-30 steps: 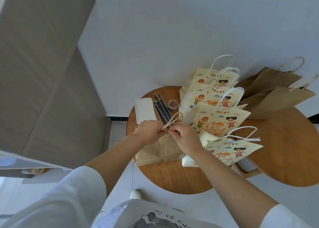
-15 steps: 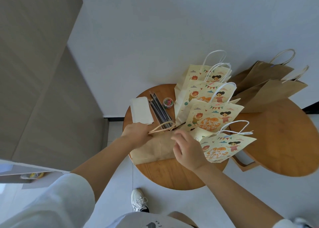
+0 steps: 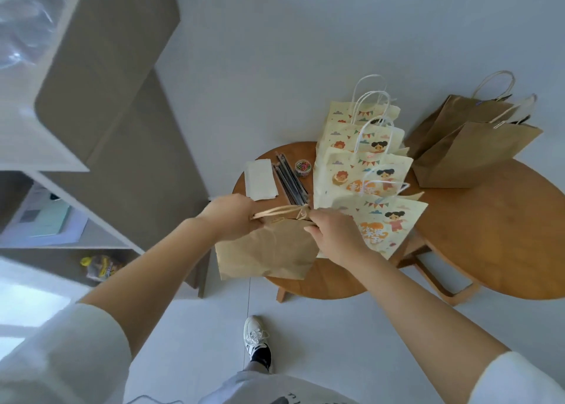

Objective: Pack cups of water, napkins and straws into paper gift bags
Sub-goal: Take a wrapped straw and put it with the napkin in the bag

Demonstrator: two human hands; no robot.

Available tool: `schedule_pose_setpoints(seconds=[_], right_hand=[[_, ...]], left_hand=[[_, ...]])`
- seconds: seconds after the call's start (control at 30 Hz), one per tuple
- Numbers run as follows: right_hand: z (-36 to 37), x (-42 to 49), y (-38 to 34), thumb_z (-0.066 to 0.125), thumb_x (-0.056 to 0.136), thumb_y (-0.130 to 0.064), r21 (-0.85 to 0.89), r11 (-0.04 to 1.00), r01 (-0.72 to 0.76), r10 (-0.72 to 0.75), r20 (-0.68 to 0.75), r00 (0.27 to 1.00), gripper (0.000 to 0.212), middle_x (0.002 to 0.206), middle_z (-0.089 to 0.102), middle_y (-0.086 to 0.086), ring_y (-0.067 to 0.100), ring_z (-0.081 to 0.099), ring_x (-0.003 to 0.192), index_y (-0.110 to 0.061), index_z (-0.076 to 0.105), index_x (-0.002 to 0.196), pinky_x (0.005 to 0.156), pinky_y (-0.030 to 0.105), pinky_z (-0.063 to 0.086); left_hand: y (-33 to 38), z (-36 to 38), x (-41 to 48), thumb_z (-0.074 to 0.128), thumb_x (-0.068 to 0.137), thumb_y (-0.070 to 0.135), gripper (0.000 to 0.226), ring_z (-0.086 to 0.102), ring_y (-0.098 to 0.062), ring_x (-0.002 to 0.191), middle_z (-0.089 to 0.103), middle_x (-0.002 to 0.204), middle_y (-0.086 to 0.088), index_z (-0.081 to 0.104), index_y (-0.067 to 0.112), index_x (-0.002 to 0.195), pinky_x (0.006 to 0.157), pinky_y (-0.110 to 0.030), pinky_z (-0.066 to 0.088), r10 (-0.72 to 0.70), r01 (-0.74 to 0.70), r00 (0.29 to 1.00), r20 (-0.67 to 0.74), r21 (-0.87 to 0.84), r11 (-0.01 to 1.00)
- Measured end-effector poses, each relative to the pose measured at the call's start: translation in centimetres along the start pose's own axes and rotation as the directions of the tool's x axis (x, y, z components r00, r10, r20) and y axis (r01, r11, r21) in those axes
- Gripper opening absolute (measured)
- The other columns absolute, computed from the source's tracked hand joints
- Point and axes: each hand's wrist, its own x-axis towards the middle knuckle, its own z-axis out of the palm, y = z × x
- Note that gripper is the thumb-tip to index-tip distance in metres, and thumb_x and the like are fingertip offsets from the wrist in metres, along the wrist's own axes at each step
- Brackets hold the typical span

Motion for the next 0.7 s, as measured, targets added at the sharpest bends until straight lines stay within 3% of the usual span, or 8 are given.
schedule_pose_setpoints(seconds=[0.1,0.3,0.4,0.47,0.53,0.57,0.63,0.7], right_hand=[[-1.5,-3.9,0.0,0.055,0.093,-0.017,0.106,0.994,0.015,-0.012,-0.035,0.999,0.021,0.069,0.043,-0.002,0.021,0.045,0.070,-0.007,0.047,0.076,0.052,0.023,0.026],[-4.5,-11.5,3.0,0.053,0.094,-0.021,0.125,0.987,-0.102,0.098,0.042,0.994,0.021,0.084,0.060,0.012,0.028,0.055,0.079,0.000,0.056,0.091,0.064,0.033,0.037],[-6.6,-14.9,5.5,0.055,0.093,-0.022,0.132,0.971,-0.201,0.194,0.065,0.979,0.021,0.090,0.063,0.013,0.029,0.058,0.086,-0.002,0.059,0.096,0.070,0.035,0.044],[-8.0,-17.1,7.4,0.057,0.092,-0.021,0.159,0.955,-0.252,0.242,0.079,0.967,0.012,0.080,0.060,0.006,0.027,0.057,0.083,-0.014,0.058,0.082,0.072,0.036,0.046],[-9.5,-19.0,9.0,0.057,0.092,-0.020,0.156,0.930,-0.333,0.323,0.085,0.943,0.034,0.066,0.048,-0.004,0.022,0.051,0.077,-0.030,0.039,0.065,0.067,0.033,0.042],[-10.2,-19.8,9.9,0.057,0.092,-0.021,0.160,0.912,-0.379,0.369,0.087,0.925,0.034,0.065,0.048,-0.003,0.022,0.051,0.075,-0.029,0.039,0.064,0.064,0.033,0.040],[-11.4,-21.0,12.0,0.057,0.091,-0.022,0.150,0.886,-0.439,0.434,0.067,0.899,0.014,0.074,0.058,0.007,0.025,0.054,0.075,-0.016,0.057,0.079,0.064,0.035,0.040],[-12.6,-21.7,14.2,0.056,0.092,-0.023,0.130,0.865,-0.485,0.484,0.042,0.874,0.021,0.074,0.058,0.009,0.024,0.052,0.069,-0.002,0.058,0.092,0.057,0.033,0.035]], left_hand=[[3.1,-0.2,-3.5,0.054,0.093,0.035,0.018,0.050,-0.017,0.077,0.053,0.072,0.008,0.053,0.025,0.078,0.068,-0.027,0.039,-0.022,0.020,0.999,-0.030,-0.056,0.998],[10.6,1.7,-5.2,0.066,0.086,0.029,0.015,0.062,-0.019,0.086,0.065,0.087,0.003,0.065,0.016,0.094,0.076,-0.033,0.051,0.032,-0.058,0.996,-0.089,-0.306,0.950],[14.6,2.8,-3.9,0.066,0.086,0.025,0.017,0.063,-0.018,0.090,0.070,0.097,0.000,0.070,0.017,0.101,0.083,-0.035,0.051,0.136,-0.167,0.984,-0.118,-0.321,0.932],[17.4,3.1,-2.8,0.066,0.087,0.022,0.013,0.061,-0.016,0.090,0.070,0.099,0.000,0.072,0.018,0.098,0.083,-0.033,0.050,0.215,-0.243,0.969,-0.120,-0.329,0.913],[20.2,3.1,-1.4,0.066,0.087,0.022,0.015,0.060,-0.017,0.093,0.069,0.100,0.000,0.073,0.018,0.099,0.084,-0.033,0.049,0.272,-0.294,0.956,-0.112,-0.330,0.897],[21.7,3.0,-0.7,0.066,0.087,0.022,0.015,0.060,-0.018,0.094,0.068,0.101,0.000,0.072,0.018,0.100,0.084,-0.033,0.049,0.305,-0.324,0.946,-0.109,-0.322,0.889],[24.7,2.7,1.0,0.064,0.088,0.023,0.016,0.059,-0.018,0.095,0.066,0.102,0.000,0.071,0.016,0.101,0.080,-0.030,0.047,0.380,-0.395,0.919,-0.109,-0.261,0.881],[27.4,2.6,2.9,0.064,0.087,0.021,0.017,0.058,-0.019,0.094,0.065,0.100,-0.002,0.071,0.011,0.099,0.077,-0.029,0.044,0.442,-0.459,0.888,-0.126,-0.224,0.860]])
